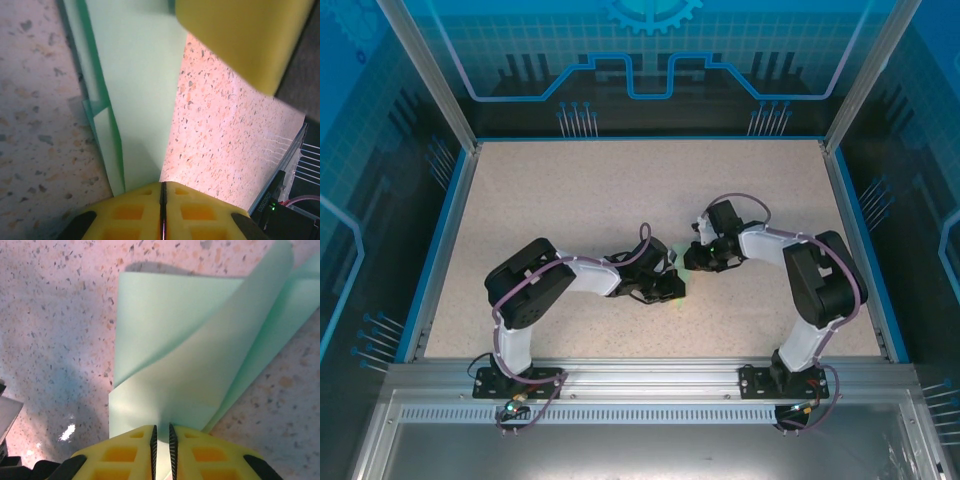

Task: Fold a paper plane with a square sheet of paper (fold left side to right side)
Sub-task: Fold the wing for the fifth time at the center of the table.

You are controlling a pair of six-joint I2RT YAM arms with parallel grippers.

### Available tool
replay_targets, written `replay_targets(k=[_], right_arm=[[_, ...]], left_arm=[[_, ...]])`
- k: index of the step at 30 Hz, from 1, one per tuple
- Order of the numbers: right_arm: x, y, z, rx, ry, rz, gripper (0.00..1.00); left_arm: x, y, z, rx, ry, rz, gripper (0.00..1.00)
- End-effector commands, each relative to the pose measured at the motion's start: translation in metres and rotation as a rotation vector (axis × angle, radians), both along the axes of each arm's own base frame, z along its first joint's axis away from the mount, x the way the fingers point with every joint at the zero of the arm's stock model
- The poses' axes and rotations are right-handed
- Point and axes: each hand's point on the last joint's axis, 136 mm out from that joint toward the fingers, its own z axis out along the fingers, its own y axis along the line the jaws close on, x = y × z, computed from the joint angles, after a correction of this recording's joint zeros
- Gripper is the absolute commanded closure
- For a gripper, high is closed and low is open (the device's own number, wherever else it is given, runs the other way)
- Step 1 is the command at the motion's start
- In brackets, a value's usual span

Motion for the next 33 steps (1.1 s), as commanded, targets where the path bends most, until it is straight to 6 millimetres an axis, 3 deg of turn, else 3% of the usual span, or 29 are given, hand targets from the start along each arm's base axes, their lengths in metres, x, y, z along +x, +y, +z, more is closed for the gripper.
replay_targets(k=[1,33], right_arm=[[0.01,-0.011,-0.004,-0.055,-0.004,-0.001,0.83],[0.071,-0.039,-0.01,-0.101,-0.005,-0.057,0.83]], left_arm=[[-0.035,0.044,-0.06,0.241,0.149,0.03,0.9],[-0.038,0.048,-0.062,0.244,0.157,0.035,0.92]])
